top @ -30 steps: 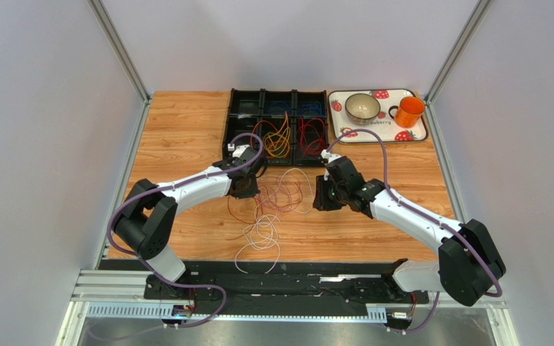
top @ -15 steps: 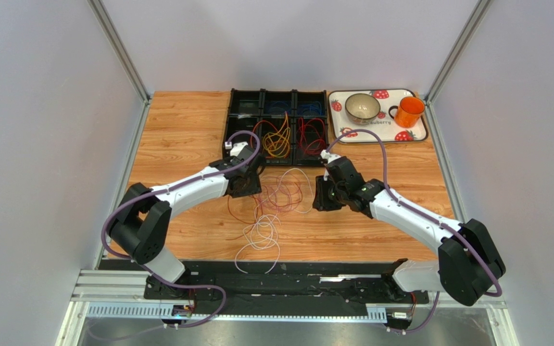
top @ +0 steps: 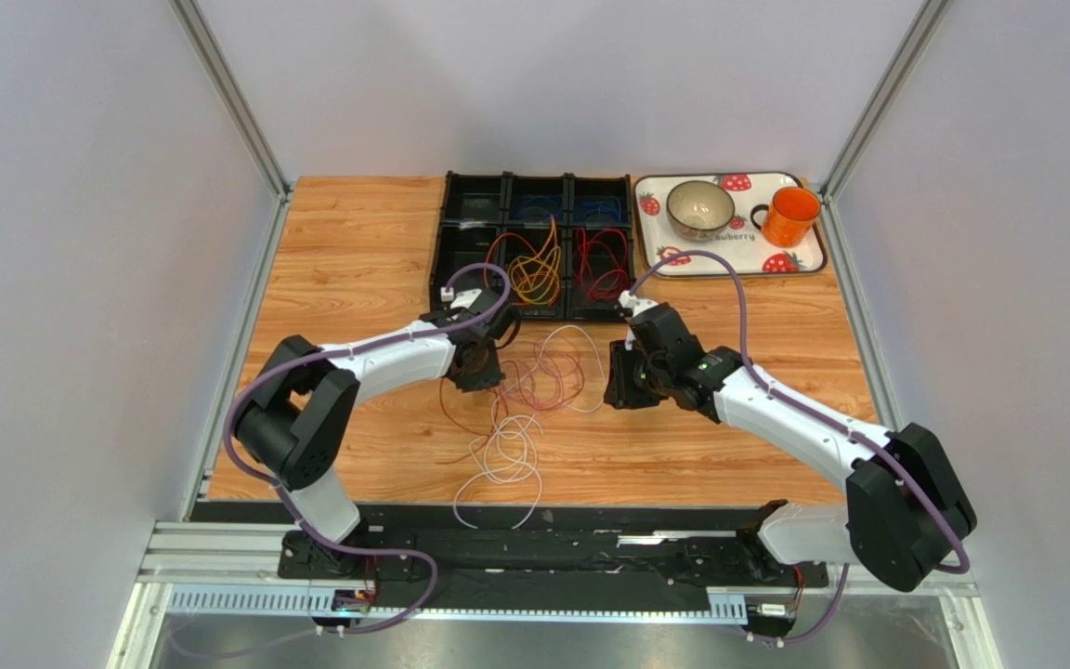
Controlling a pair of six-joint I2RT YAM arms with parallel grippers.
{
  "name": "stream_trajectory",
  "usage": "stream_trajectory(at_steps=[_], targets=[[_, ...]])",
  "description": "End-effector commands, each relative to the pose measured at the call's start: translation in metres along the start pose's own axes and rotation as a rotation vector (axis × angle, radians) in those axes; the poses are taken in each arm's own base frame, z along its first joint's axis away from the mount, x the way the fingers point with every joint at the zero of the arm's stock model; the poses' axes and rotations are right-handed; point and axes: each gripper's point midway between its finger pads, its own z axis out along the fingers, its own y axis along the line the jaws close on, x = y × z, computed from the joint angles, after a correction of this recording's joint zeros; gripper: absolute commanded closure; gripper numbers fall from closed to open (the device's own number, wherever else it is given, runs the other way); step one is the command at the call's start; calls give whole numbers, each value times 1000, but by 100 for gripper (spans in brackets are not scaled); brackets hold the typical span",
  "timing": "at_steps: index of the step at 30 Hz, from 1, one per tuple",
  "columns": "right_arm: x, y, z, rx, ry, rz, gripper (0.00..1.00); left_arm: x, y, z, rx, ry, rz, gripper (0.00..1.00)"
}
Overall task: Untangle the cables
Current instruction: Untie the cable.
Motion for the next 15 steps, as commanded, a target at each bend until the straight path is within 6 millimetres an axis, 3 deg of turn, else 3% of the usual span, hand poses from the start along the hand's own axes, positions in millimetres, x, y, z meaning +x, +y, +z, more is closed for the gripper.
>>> stream_trajectory(at_steps=[1,3,9,14,15], targets=[[-6,5,0,-17,-31,-15,73,-10,-10,-8,39,-25,-24,87],[-6,4,1,-14,-30,-12,73,-13,-7,-12,29,-38,-21,100],[-7,4,1,-13,-31,-12,73,-33,0,-44,11,-98,6,100],[-13,6,-3,-17,-56,-11,74,-64,-8,-96,84,-211,34,100],[-15,7,-4,-17,-61,-12,75,-77,-13,-114,117,-252,25,100]])
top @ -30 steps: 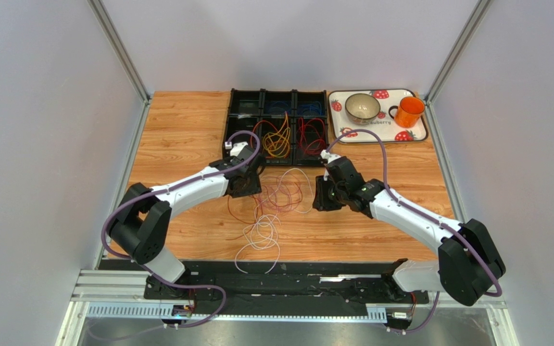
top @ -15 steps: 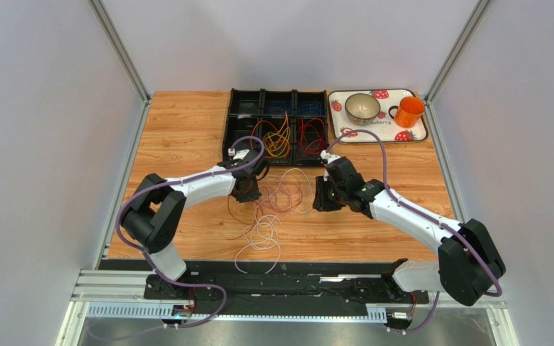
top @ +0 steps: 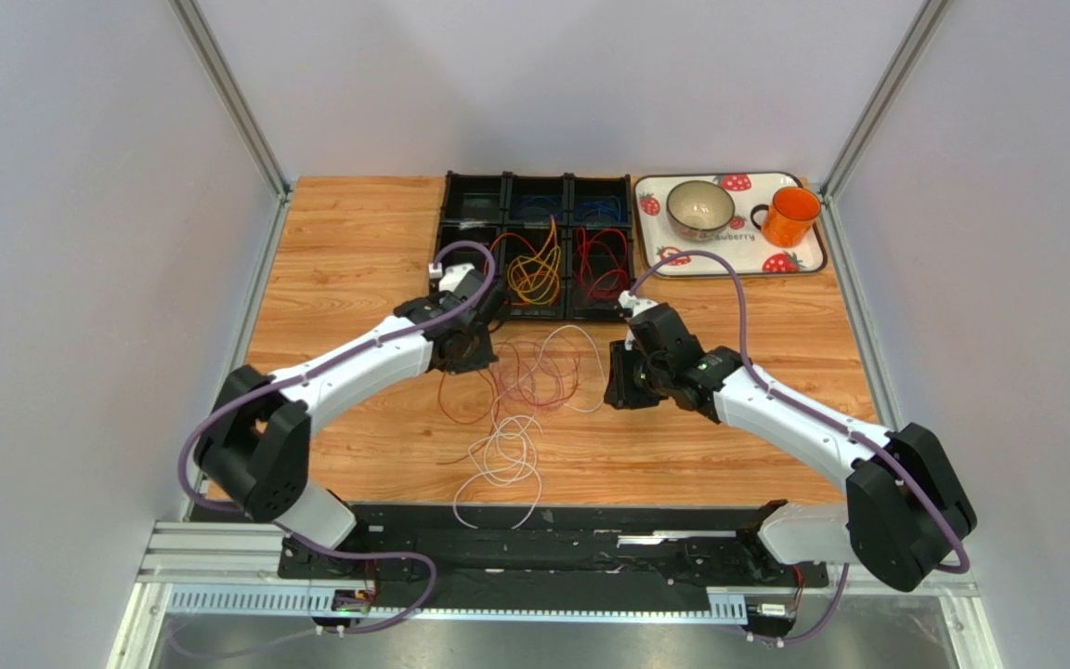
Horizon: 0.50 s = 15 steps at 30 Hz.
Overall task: Untangle the cables
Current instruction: Untie the cable.
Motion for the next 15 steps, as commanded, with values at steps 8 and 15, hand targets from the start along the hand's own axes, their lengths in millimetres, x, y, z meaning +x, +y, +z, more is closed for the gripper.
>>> stream_trajectory(at_steps=[8,15], targets=[[-38,17,-30,-48,-159,-14,75,-125,-41,-161,252,-345,69,100],[-60,25,-58,-76,-282,-5,73,-208,-99,-307,606,-579,130,100]])
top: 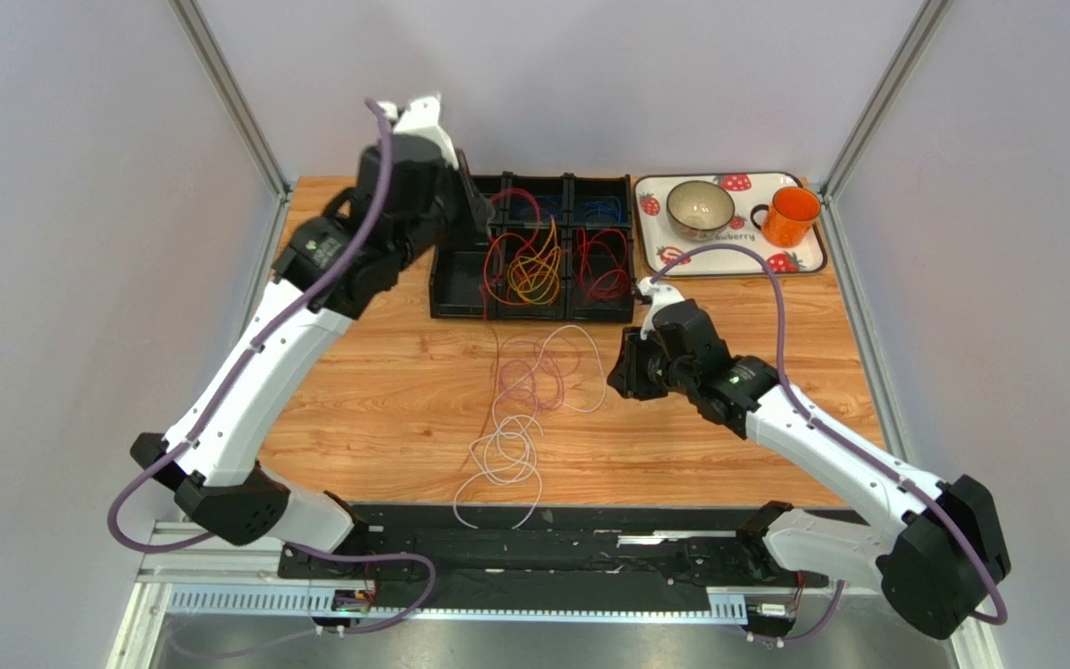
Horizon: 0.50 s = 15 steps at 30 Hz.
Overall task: Untangle the cables
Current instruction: Untie the cable.
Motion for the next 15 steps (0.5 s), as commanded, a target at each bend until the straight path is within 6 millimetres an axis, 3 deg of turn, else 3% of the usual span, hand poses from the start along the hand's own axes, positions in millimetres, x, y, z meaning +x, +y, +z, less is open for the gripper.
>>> stream_trajectory(at_steps=[1,3,4,7,11,14,15], targets=[[-38,13,-20,-25,-147,5,73,-75,-65,-53,278,-131,82,100],[-43,9,-24,-1,-175,15,73,-113,-93,-76,394,-226,112,100],[-45,9,-26,0,-188,20,73,-121,-111,-87,485,-248,135,100],[-55,11,-40,-11,-250,32,70,-146,-131,-97,567,-342,173,100],[-67,18,-62,-60,-340,14,62,-144,-134,-85,574,-355,162,100],[-70,24,-67,-104,-376,-6,54,-124,-130,-67,567,-302,151,100],[-71,27,-67,-121,-382,-8,51,-123,-129,-70,569,-305,147,100]])
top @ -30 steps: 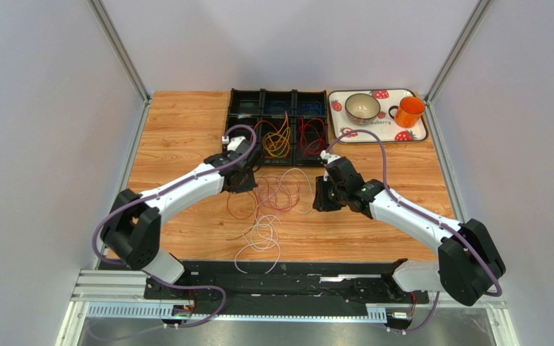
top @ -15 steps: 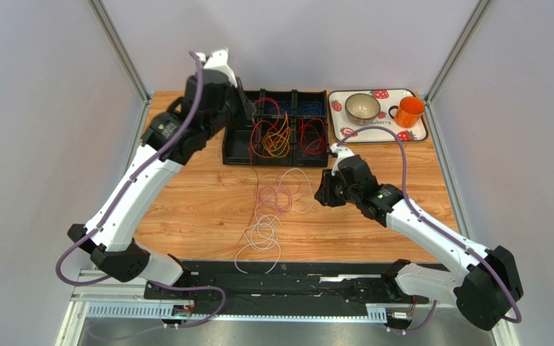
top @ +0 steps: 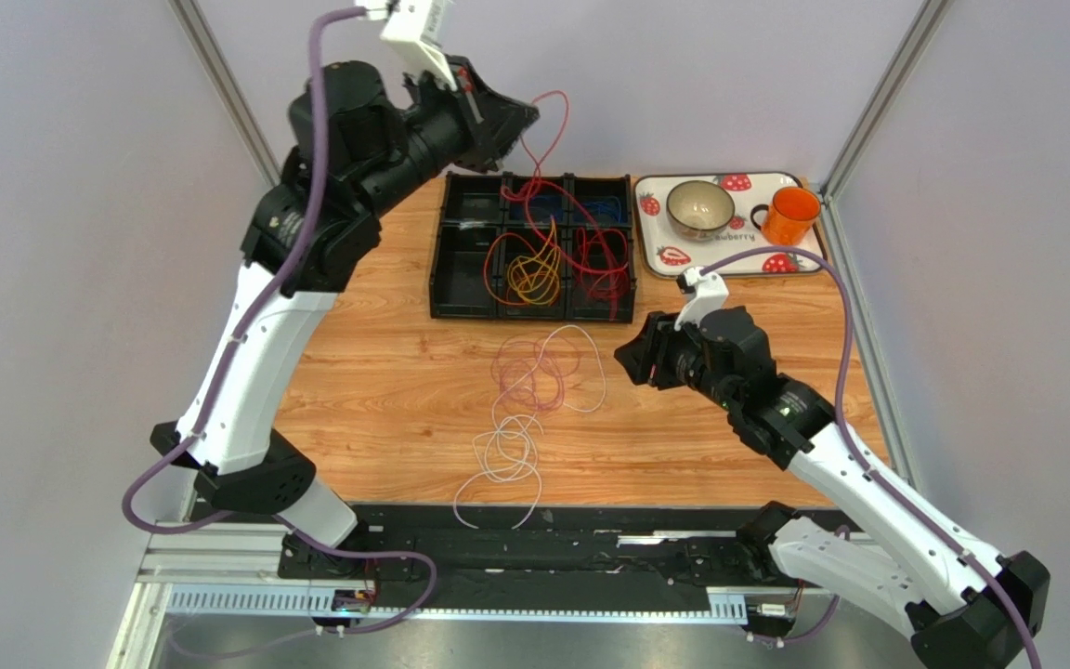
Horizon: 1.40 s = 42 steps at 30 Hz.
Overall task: Untangle the cables
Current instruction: Untie the cable, then place the cable at the center of the board.
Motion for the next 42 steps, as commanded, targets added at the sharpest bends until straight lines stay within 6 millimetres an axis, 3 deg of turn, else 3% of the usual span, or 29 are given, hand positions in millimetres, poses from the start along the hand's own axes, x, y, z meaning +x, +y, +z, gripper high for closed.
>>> stream_trajectory(at_steps=[1,4,5,7,8,10,11,13,14,16,17,20,27,28,29,31,36,37,39,40,42], targets=[[-23,14,-2,-71,-109,-11,50,25,2,10,32,42,-2,100],[-32,16,-3,-64,-131,3,49,50,10,11,14,84,-41,100],[-35,13,-5,-45,-146,14,50,72,15,11,11,127,-57,100],[-48,-6,-15,64,-227,48,49,92,12,14,53,151,-117,100],[-48,-17,-18,117,-237,58,49,129,21,16,43,220,-150,100],[-55,-37,-30,218,-302,74,48,154,13,22,112,250,-239,100],[-55,-47,-34,268,-313,76,47,197,20,28,108,332,-280,100],[-56,-56,-41,311,-335,80,46,223,10,35,157,382,-326,100],[-59,-63,-51,351,-361,84,45,249,0,41,174,440,-327,100],[-63,-69,-61,385,-387,88,43,270,-13,45,185,490,-300,100],[-63,-74,-68,408,-396,91,43,283,-31,48,213,523,-290,100],[-69,-90,-90,510,-440,101,41,304,-58,51,251,580,-273,100],[-76,-119,-134,674,-569,185,39,330,-116,59,398,664,-305,100],[-76,-121,-136,683,-575,195,39,321,-128,63,427,656,-306,100],[-75,-122,-136,690,-583,207,39,341,-126,66,413,707,-312,100],[-73,-123,-133,701,-571,206,39,347,-123,72,381,713,-318,100],[-65,-121,-122,696,-508,197,39,390,-57,83,99,756,-287,100],[-62,-120,-119,688,-496,195,39,411,-36,85,50,795,-305,100],[-59,-121,-116,687,-487,195,39,433,-23,83,36,854,-360,100],[-57,-120,-114,674,-479,195,39,455,-7,83,4,897,-378,100],[-55,-118,-109,662,-466,193,40,473,1,83,-18,930,-384,100]])
